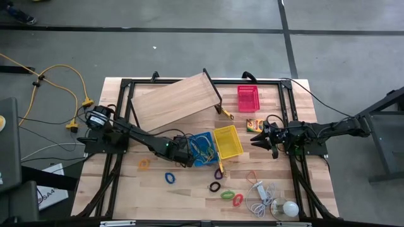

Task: Pick & Place Office Desk Supplies
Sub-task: Put the red rubber band into the blue bin

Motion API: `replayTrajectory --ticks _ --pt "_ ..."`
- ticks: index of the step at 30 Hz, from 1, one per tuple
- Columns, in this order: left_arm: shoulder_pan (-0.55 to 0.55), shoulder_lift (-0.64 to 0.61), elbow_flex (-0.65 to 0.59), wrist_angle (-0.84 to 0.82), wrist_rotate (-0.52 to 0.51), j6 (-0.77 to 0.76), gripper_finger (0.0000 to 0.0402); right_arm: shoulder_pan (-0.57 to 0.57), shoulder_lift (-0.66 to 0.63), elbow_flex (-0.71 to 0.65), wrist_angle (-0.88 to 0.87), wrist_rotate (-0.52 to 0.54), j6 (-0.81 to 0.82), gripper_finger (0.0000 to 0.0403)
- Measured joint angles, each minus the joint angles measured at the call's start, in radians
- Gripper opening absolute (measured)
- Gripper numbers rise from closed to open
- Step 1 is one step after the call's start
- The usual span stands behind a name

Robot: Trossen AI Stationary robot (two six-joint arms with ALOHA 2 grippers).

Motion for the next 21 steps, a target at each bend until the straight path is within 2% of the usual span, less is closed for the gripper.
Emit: replayTrajectory --ticks 21 --pt "0.0 0.005 0.0 -0.026 -0.003 0.011 0.0019 0.0 0.0 0.0 0.0 0.0 0.0 0.0089"
